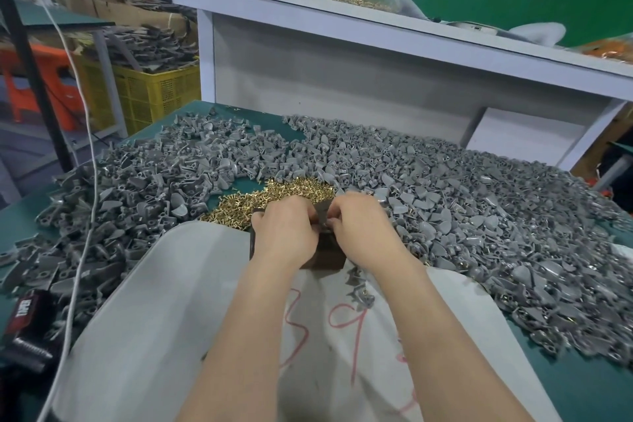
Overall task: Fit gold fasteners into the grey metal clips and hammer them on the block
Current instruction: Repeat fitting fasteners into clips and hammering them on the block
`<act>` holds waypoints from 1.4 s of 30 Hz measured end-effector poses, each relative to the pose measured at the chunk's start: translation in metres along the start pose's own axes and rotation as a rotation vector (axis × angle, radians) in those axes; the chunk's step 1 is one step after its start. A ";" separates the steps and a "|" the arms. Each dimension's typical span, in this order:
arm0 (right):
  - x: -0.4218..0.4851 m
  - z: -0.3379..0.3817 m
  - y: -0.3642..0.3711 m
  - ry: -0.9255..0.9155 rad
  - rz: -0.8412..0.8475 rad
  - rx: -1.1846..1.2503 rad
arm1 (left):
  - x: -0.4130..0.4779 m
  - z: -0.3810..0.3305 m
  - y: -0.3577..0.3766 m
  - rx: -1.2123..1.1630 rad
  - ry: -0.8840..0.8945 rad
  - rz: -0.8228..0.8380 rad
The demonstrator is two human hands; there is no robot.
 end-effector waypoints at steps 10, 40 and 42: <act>0.001 0.033 -0.008 -0.059 0.056 -0.286 | -0.001 -0.004 -0.003 0.098 0.012 0.013; -0.018 -0.061 0.010 0.334 0.216 0.181 | 0.000 0.003 -0.001 -0.057 -0.035 -0.029; -0.018 -0.059 0.014 0.340 0.210 0.143 | 0.000 0.003 0.000 -0.054 -0.033 -0.027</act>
Point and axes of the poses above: each hand's wrist, its own x-axis towards the middle knuckle, its own y-axis out of the palm, z = x × y, the point moved 4 cm from there along x, towards the middle knuckle, and after that the axes turned 11 degrees about z, right-handed, at the moved point
